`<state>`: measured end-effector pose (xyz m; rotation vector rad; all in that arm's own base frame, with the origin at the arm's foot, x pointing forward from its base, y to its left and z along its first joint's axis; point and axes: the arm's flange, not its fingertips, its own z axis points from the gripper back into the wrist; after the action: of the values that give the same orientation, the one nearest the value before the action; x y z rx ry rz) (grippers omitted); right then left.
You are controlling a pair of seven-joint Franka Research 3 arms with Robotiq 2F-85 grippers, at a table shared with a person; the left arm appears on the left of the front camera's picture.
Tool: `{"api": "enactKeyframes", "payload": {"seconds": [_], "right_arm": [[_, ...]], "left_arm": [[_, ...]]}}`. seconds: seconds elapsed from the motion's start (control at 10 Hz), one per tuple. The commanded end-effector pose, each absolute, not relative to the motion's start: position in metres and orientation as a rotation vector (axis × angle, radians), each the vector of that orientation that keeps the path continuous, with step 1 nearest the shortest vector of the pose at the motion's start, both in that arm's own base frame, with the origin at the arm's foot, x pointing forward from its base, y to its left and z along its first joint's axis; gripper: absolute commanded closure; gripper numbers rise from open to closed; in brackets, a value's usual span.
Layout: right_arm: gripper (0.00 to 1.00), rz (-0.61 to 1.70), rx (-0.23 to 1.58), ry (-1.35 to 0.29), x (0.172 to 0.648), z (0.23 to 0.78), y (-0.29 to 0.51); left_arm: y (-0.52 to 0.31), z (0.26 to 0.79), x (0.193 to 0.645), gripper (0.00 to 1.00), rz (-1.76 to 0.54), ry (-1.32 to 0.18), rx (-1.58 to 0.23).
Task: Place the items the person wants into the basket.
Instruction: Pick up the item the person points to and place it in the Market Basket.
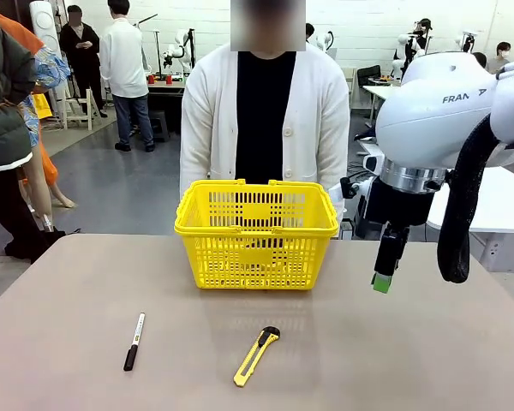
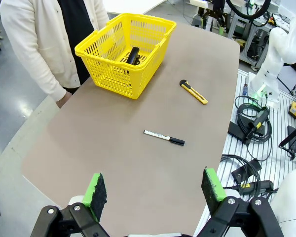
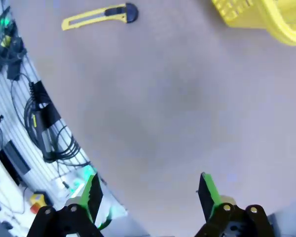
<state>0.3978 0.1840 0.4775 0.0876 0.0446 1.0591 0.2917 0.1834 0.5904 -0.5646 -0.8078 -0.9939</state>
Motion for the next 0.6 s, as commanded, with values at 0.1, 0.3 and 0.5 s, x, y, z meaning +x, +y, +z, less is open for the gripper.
{"api": "enactKeyframes", "payload": {"seconds": [0.1,0.3,0.5], "right_arm": [[0.0,1.059,0.088,0.045,0.3978,0.4775,0.184],[0.0,1.059,0.088,0.045,0.3978,0.4775,0.184],[0.0,1.059,0.088,0.045,0.3978,0.4775,0.184]], "left_arm": [[0.1837,0.5915,0.2909,0.0,-0.998,-0.822,-0.57],[0.1837,0.5915,0.2909,0.0,-0.998,-0.822,-0.57],[0.1837,0.5915,0.2909,0.0,-0.998,-0.822,-0.57]]}}
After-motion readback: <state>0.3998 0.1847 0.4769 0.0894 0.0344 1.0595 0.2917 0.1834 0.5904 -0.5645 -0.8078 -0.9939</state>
